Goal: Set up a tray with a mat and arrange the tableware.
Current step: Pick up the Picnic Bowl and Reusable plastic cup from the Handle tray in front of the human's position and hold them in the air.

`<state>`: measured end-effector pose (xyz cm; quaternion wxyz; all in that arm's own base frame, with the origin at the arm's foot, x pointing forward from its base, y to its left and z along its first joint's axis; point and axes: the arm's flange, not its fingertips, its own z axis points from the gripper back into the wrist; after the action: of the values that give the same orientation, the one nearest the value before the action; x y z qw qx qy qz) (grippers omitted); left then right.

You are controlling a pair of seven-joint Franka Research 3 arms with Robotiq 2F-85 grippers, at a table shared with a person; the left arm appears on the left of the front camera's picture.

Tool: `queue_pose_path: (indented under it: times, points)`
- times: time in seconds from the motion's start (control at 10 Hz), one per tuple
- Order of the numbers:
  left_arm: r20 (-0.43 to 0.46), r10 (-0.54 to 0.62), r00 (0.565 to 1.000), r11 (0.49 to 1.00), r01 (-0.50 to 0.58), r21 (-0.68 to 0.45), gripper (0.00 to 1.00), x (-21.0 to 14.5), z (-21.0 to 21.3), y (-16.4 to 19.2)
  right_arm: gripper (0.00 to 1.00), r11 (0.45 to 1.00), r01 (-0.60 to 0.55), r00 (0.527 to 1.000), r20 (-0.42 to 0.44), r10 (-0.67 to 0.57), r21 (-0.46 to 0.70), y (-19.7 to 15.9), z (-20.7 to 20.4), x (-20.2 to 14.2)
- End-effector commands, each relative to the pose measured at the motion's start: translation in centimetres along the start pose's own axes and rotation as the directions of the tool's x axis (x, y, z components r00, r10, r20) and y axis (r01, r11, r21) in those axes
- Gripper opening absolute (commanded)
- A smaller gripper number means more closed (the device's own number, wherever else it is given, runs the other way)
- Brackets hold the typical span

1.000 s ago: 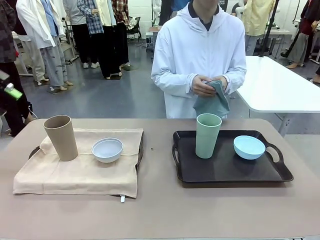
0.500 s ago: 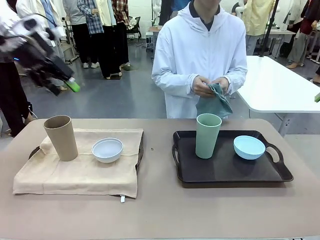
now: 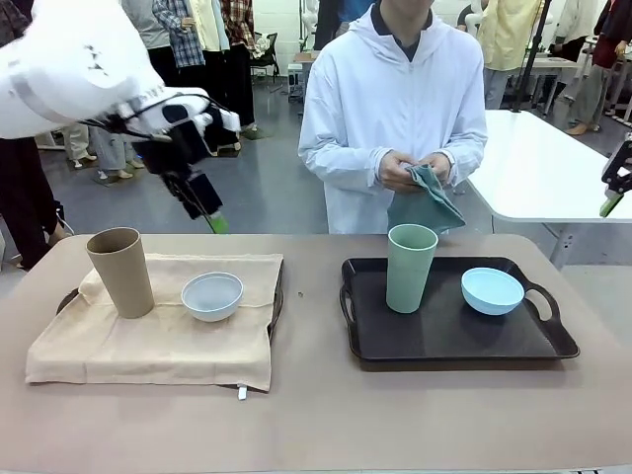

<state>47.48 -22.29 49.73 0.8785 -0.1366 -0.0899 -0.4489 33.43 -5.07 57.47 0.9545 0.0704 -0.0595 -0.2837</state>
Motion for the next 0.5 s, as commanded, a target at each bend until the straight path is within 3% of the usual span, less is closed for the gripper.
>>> queue_pose_path:
  times: [0.0,0.2,0.4]
  points:
    - [-0.046,-0.112,0.993,0.991,0.108,-0.078,1.0,1.4,-1.8,0.9,0.79,0.998,0.042,0.998,-0.038,-0.044,-0.041,0.4,-1.4,0.7]
    - [-0.049,-0.157,0.986,0.982,0.151,-0.11,1.0,2.7,-5.1,0.2,0.79,0.996,0.078,0.997,-0.028,-0.077,0.046,1.9,-2.8,1.5]
    - [-0.087,-0.158,0.984,0.978,0.144,-0.153,1.0,3.3,-7.2,-0.4,0.79,0.998,0.018,0.999,-0.036,-0.016,0.056,2.9,-4.2,2.3]
